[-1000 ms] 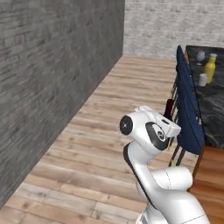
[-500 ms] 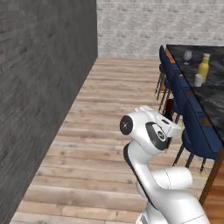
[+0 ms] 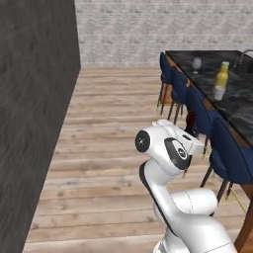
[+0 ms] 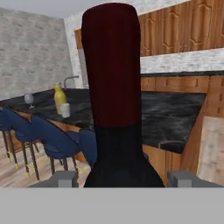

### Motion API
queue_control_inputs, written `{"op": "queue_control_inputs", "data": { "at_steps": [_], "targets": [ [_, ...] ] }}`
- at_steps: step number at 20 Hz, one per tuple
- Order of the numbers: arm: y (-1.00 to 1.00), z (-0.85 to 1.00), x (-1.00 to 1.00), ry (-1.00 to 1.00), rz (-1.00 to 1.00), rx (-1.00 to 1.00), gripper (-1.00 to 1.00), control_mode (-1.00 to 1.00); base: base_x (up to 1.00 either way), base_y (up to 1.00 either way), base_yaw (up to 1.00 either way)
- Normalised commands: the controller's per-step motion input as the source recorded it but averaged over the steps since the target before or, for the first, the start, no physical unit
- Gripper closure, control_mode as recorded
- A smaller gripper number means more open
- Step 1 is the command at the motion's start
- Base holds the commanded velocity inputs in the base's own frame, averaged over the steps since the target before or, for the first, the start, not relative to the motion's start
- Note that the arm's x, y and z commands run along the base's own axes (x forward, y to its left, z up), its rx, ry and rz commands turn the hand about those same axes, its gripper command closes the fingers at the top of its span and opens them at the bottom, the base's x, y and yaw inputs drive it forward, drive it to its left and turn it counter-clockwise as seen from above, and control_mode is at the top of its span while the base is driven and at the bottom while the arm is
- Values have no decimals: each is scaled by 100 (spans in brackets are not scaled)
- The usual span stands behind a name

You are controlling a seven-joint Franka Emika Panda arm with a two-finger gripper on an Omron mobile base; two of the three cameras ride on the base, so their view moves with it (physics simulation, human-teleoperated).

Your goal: There is a wine glass and glass cup on the dining counter. Place the wine bottle next to the wine glass and the juice bottle next to the glass cup.

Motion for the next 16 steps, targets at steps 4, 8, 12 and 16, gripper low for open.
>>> {"op": "queue_control_inputs", "data": {
  "at_steps": [4,8,12,16],
  "targets": [
    [0,0,0,0,0,0,100,100,68,47,-33],
    [0,0,0,0,0,0,100,100,68,48,-30],
    [0,0,0,0,0,0,100,100,74,55,-14],
    [0,0,0,0,0,0,100,100,79,56,-2]
  ]
}}
